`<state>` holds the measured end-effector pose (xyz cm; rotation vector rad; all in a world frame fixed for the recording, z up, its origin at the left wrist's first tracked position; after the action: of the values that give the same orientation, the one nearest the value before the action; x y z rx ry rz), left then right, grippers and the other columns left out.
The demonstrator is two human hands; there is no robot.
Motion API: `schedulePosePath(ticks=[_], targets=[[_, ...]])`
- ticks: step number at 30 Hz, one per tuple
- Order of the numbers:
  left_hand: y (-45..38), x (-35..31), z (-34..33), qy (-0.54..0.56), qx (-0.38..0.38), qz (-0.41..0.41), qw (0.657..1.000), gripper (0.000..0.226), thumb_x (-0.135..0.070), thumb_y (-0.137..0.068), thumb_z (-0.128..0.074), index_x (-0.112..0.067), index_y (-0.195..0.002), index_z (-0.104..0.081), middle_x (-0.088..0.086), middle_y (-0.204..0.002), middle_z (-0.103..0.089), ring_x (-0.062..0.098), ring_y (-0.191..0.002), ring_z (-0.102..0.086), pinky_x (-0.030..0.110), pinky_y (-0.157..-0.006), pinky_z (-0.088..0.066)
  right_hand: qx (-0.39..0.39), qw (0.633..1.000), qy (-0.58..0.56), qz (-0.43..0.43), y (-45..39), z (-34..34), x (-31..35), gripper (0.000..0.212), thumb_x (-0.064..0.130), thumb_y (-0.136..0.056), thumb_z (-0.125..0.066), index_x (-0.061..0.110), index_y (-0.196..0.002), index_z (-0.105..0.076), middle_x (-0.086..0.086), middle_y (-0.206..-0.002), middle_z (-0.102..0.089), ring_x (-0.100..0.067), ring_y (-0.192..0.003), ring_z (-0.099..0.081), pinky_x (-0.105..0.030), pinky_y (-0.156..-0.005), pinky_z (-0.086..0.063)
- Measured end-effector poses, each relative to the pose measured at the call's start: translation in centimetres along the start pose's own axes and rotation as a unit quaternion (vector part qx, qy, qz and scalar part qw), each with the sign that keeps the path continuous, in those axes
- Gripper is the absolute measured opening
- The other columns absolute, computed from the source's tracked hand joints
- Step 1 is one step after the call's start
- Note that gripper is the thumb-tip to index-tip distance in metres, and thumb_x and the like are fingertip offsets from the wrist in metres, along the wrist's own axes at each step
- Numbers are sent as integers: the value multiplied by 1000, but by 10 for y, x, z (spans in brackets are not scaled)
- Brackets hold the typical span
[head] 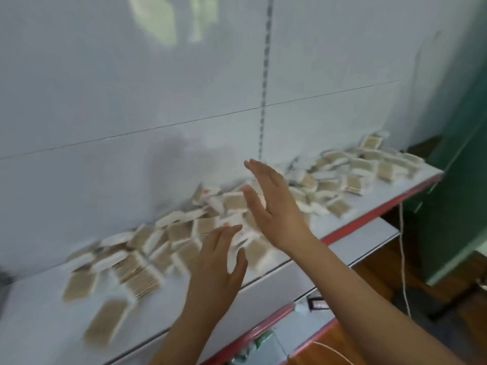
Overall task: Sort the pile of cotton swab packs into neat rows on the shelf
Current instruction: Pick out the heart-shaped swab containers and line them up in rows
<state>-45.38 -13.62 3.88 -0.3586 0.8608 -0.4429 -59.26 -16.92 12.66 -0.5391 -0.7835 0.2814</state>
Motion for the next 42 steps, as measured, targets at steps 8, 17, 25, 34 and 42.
schedulePosePath(ticks=[8,17,25,34,42], targets=[[-67,-133,-225,26,97,-45,994,47,-44,-94,-41,-28,-137,-50,-10,-132,-48,8,-121,-48,17,-91,-41,-58,990,99,-83,13,220,-172,54,49,-104,-34,20,-149,-40,1,-155,-37,-11,-143,-27,4,-102,-2],[-145,-206,-395,23,154,-81,985,37,-31,-95,-54,-21,-130,-58,-3,-128,-55,13,-118,-53,25,-94,-49,-100,964,126,-212,16,361,-334,56,55,-101,-34,29,-151,-31,4,-158,-32,-17,-141,-38,-45,-115,-36],[-250,-192,-484,37,95,-92,991,38,-38,-94,-44,-21,-123,-61,-1,-122,-59,15,-114,-56,29,-95,-49,-67,958,157,-230,-63,374,-459,57,46,-102,-43,22,-152,-30,-1,-157,-33,-19,-139,-40,-39,-115,-35],[-352,-193,-582,-126,92,-113,981,39,-31,-92,-62,-19,-130,-62,11,-134,-60,33,-131,-52,53,-108,-43,-22,954,146,-263,-140,374,-594,60,36,-99,-54,17,-152,-33,-3,-155,-35,-18,-139,-39,-21,-104,-25],[-371,-166,-620,-180,169,-69,966,50,-41,-87,-52,-34,-136,-54,0,-142,-52,24,-134,-44,46,-107,-40,60,956,141,-248,-210,330,-716,55,19,-97,-56,9,-147,-38,-16,-149,-38,-29,-132,-44,-28,-103,-34]])
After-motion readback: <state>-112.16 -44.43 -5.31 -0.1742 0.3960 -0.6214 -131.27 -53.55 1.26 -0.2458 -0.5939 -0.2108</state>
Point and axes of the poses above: each hand's wrist, its own y-axis away from the middle knuckle, its own z-axis out of the back of the hand, x = y × z, the point moved 8 cm from there along -y, towards the middle knuckle
